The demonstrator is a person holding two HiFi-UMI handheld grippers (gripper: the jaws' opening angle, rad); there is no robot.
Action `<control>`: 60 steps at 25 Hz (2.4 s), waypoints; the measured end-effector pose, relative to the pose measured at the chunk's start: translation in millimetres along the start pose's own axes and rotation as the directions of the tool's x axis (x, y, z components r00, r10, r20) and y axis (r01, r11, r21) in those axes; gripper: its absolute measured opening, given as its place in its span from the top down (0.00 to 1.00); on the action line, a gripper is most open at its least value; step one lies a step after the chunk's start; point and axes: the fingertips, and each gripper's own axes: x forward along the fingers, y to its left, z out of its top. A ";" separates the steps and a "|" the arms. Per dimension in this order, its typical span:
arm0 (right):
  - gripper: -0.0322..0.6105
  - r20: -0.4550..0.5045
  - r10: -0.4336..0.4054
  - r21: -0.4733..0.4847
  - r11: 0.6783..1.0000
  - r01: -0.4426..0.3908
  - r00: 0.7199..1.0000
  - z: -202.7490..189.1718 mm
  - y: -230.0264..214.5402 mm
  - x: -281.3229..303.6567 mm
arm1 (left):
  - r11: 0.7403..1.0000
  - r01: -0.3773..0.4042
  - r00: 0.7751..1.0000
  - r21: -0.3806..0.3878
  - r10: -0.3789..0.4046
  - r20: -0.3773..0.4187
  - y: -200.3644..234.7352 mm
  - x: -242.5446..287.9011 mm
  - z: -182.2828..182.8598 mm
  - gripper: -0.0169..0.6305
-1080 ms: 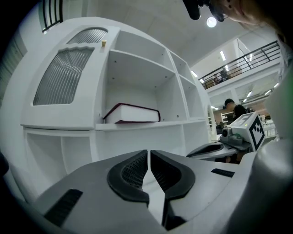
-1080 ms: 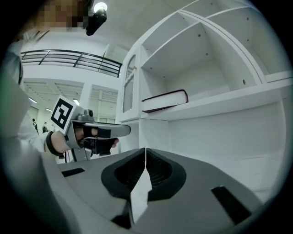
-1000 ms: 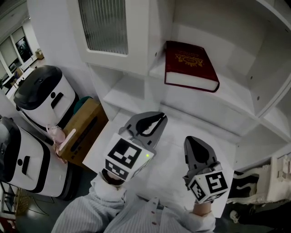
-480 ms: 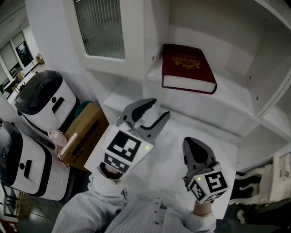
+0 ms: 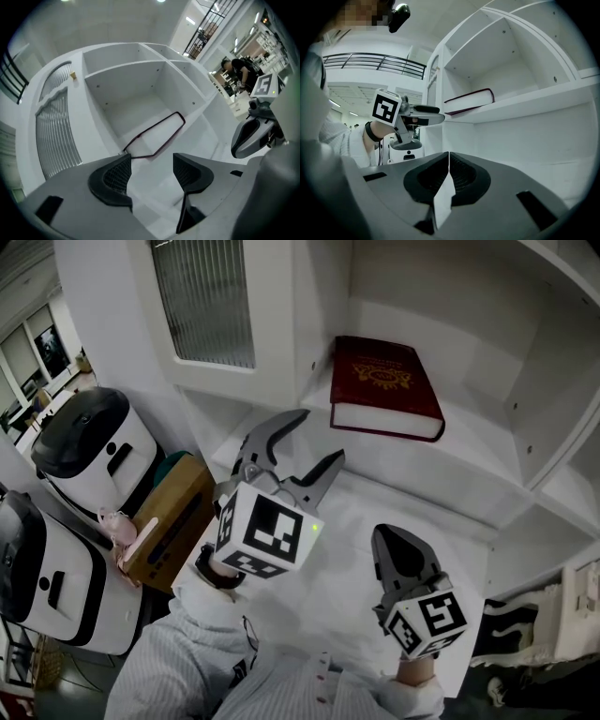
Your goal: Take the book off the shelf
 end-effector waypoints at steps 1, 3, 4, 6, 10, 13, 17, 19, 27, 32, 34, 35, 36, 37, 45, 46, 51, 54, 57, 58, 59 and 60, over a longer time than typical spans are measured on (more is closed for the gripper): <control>0.93 -0.002 0.002 0.000 1.000 -0.002 1.000 -0.3 -0.1 0.6 | 1.000 -0.005 1.000 0.024 0.005 0.000 2.1 1.6 1.5 0.55; 0.93 -0.004 0.005 0.002 1.000 -0.005 1.000 -0.8 -0.5 1.1 | 0.997 -0.012 1.000 0.071 0.012 0.010 5.1 4.1 6.3 0.52; 0.93 -0.003 0.005 0.004 1.000 -0.005 1.000 -0.6 -0.8 1.1 | 0.995 -0.015 1.000 0.099 0.014 0.016 5.9 5.2 9.2 0.52; 0.93 0.000 0.005 0.008 1.000 -0.005 1.000 0.1 -1.3 0.7 | 0.986 -0.018 1.000 0.165 0.015 0.020 5.8 8.2 13.9 0.49; 0.93 0.004 0.006 0.013 1.000 -0.006 1.000 0.9 -0.7 0.4 | 0.963 -0.017 0.999 0.269 0.007 0.038 5.7 16.3 20.9 0.45; 0.93 0.004 0.010 0.018 1.000 -0.010 1.000 0.0 0.4 0.3 | 0.951 -0.010 0.999 0.308 -0.007 0.052 7.7 19.9 24.8 0.44; 0.93 -0.001 0.014 0.023 1.000 -0.014 1.000 -2.3 0.6 0.6 | 0.921 0.004 0.998 0.389 -0.026 0.051 8.6 27.2 24.6 0.44; 0.93 0.005 0.006 0.022 1.000 -0.006 1.000 -1.2 -0.1 0.2 | 0.902 0.035 0.998 0.430 -0.053 0.029 5.8 31.7 22.5 0.44; 0.93 0.014 0.001 0.030 1.000 -0.002 1.000 0.3 0.0 0.1 | 0.837 0.069 0.996 0.543 -0.088 0.010 -1.7 47.6 30.0 0.43; 0.93 0.025 -0.014 0.029 0.999 0.013 1.000 3.4 -5.2 -2.8 | 0.803 0.087 0.994 0.590 -0.114 0.008 -5.9 56.6 32.2 0.43; 0.93 0.027 -0.018 0.030 0.999 0.017 0.999 3.5 -7.0 -3.1 | 0.797 0.101 0.992 0.596 -0.127 0.001 -8.4 60.0 31.8 0.44; 0.93 0.027 -0.020 0.032 0.999 0.019 0.999 3.1 -7.6 -3.3 | 0.793 0.107 0.991 0.599 -0.131 -0.002 -9.8 61.4 31.4 0.44; 0.93 0.027 -0.021 0.034 0.999 0.020 0.999 2.7 -7.9 -3.4 | 0.789 0.111 0.991 0.604 -0.134 -0.006 -11.0 62.7 30.9 0.44; 0.93 0.027 -0.022 0.036 0.999 0.021 0.999 2.3 -8.2 -3.6 | 0.784 0.113 0.991 0.611 -0.135 -0.009 -11.9 63.8 30.4 0.44; 0.93 0.025 -0.031 0.039 0.999 0.030 0.999 0.8 -11.2 -5.1 | 0.758 0.108 0.992 0.643 -0.122 -0.023 -12.0 64.5 29.8 0.49; 0.93 0.026 -0.032 0.038 0.999 0.031 0.999 1.2 -10.9 -5.5 | 0.754 0.107 0.993 0.648 -0.119 -0.025 -12.2 64.0 29.8 0.49; 0.93 0.029 -0.037 0.034 0.999 0.036 0.999 3.3 -12.2 -8.3 | 0.741 0.093 0.995 0.666 -0.096 -0.032 -12.1 62.6 30.1 0.50; 0.93 0.033 -0.041 0.033 0.999 0.040 0.999 3.2 -13.5 -10.9 | 0.739 0.088 0.996 0.668 -0.088 -0.035 -13.1 61.5 29.4 0.50; 0.93 0.037 -0.042 0.033 0.999 0.040 0.998 3.9 -12.9 -13.7 | 0.742 0.084 0.996 0.665 -0.082 -0.033 -13.6 57.7 30.5 0.52; 0.93 0.038 -0.040 0.033 0.999 0.039 0.998 4.4 -12.0 -14.6 | 0.746 0.082 0.996 0.661 -0.082 -0.032 -13.7 55.9 31.4 0.52; 0.93 0.040 -0.038 0.032 0.999 0.037 0.998 4.7 -10.7 -15.3 | 0.751 0.081 0.996 0.656 -0.082 -0.029 -13.9 53.8 32.6 0.52; 0.93 0.040 -0.035 0.031 0.999 0.033 0.999 4.8 -9.3 -15.9 | 0.756 0.080 0.996 0.650 -0.085 -0.024 -14.3 51.1 33.9 0.53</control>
